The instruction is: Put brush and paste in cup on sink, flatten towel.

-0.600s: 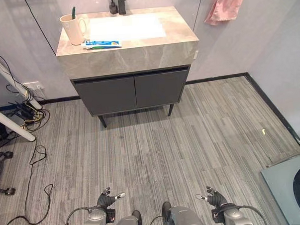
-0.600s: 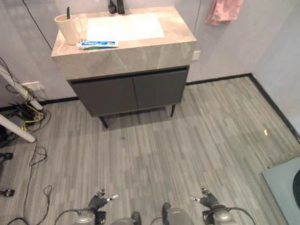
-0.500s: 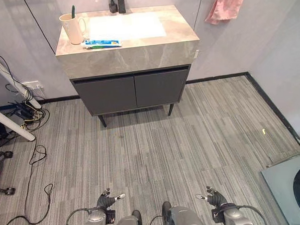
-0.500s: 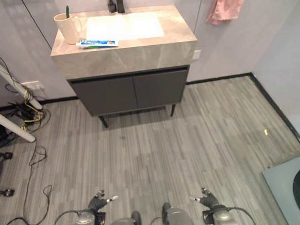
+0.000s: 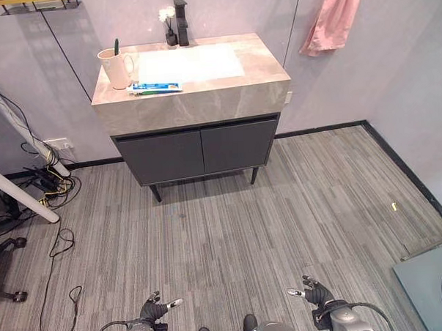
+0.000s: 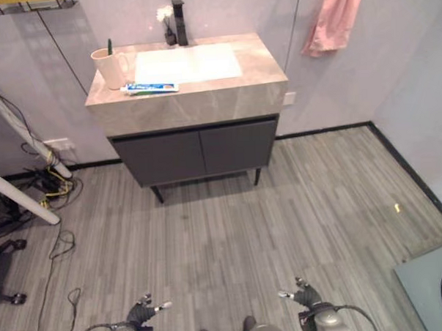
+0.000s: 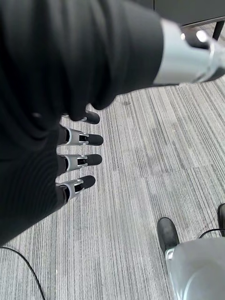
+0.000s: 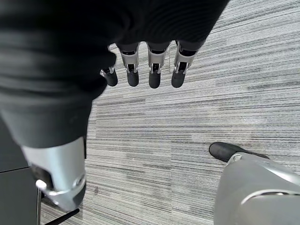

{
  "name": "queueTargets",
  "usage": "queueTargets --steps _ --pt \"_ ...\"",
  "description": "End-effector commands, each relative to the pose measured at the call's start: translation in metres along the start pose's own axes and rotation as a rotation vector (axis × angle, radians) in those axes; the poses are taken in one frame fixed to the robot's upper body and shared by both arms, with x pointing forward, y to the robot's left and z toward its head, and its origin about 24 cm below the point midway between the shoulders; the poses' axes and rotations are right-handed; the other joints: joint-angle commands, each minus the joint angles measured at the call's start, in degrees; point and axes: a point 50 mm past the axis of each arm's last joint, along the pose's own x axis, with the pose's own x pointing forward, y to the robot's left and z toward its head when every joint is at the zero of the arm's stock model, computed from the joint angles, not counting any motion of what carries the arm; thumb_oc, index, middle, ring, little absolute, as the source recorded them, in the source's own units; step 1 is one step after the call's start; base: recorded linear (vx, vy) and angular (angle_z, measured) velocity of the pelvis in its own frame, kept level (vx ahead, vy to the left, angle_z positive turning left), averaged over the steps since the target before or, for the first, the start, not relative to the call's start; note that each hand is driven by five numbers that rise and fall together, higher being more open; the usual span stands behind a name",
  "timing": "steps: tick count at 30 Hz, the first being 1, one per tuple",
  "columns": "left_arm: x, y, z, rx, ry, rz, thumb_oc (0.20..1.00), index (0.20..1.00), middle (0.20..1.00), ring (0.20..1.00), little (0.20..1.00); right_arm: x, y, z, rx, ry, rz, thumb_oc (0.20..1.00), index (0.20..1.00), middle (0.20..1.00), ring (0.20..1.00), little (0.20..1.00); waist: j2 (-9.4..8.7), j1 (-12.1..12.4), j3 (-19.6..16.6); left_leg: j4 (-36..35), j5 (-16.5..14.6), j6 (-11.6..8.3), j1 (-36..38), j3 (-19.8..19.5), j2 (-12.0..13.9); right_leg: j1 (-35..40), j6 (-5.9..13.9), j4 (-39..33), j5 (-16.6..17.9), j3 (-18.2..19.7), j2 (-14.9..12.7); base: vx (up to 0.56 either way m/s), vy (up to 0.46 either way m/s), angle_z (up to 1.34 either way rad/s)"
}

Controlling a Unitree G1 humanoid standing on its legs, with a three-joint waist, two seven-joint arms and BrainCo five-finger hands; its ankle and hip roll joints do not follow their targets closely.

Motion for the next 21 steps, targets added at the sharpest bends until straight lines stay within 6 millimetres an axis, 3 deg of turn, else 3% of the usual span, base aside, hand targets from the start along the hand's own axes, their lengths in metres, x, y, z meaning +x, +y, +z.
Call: queueTargets --steps 1,21 --pt "0.003 0.001 0.017 0.01 -0.068 -0.008 1.0 1.0 1.0 1.0 1.0 0.002 -0.01 0.015 -0.081 -0.054 -0.005 1.0 1.0 1.0 1.0 1.0 -1.5 0.15 0.74 -0.17 1.65 -1.2 -0.72 0.49 -0.76 3.93 4.76 -6.97 4.64 2.41 -0.93 0.01 -0.039 0.01" --pt "0.005 -0.007 0.024 0.062 -0.074 -0.033 1.0 1.0 1.0 1.0 1.0 -0.001 -0.017 0.004 -0.114 0.002 -0.026 1.0 1.0 1.0 1.0 1.0 -0.54 -0.43 1.61 -3.29 3.55 -2.51 1.46 -1.01 0.71 4.86 3.57 -7.02 3.25 0.69 0.13 0.02 -0.042 0.04"
